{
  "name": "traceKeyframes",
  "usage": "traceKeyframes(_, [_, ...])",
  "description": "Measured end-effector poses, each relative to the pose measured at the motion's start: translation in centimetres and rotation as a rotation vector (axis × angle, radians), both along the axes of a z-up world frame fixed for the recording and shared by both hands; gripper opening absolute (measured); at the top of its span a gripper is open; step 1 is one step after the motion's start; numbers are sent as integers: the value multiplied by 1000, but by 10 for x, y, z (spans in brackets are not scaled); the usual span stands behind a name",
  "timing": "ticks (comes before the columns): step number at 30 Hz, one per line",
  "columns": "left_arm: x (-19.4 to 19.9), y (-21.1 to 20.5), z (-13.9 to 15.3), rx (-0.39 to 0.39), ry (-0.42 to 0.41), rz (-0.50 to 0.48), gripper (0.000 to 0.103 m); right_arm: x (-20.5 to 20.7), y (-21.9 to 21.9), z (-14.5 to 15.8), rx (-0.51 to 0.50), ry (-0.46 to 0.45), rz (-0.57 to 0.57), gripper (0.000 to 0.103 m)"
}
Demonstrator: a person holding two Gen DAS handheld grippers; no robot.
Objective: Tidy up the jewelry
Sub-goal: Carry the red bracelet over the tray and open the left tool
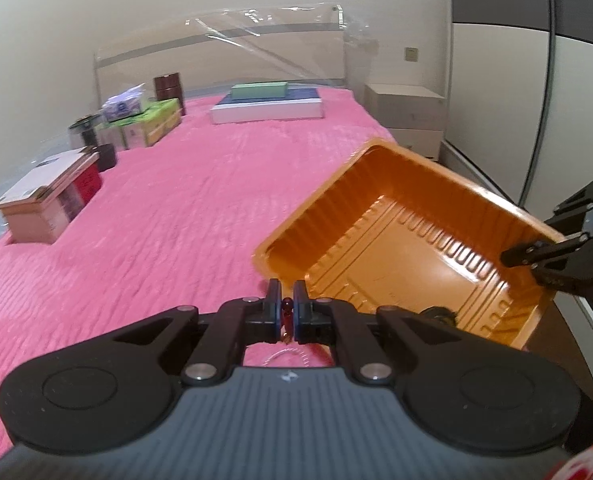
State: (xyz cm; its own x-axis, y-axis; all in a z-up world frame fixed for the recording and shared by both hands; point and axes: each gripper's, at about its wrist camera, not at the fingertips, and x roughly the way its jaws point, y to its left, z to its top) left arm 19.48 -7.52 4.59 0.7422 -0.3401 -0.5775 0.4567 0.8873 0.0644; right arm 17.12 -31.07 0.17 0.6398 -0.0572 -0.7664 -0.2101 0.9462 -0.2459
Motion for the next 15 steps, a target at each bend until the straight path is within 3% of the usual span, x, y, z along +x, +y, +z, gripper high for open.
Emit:
traceKeyframes(7, [4,-23,-3,-8,12,-57,5,1,-2,-1,7,3,-5,5])
traceKeyframes(15, [16,-35,-7,-85,57,-108,5,1,-3,-2,9,8,-10,5])
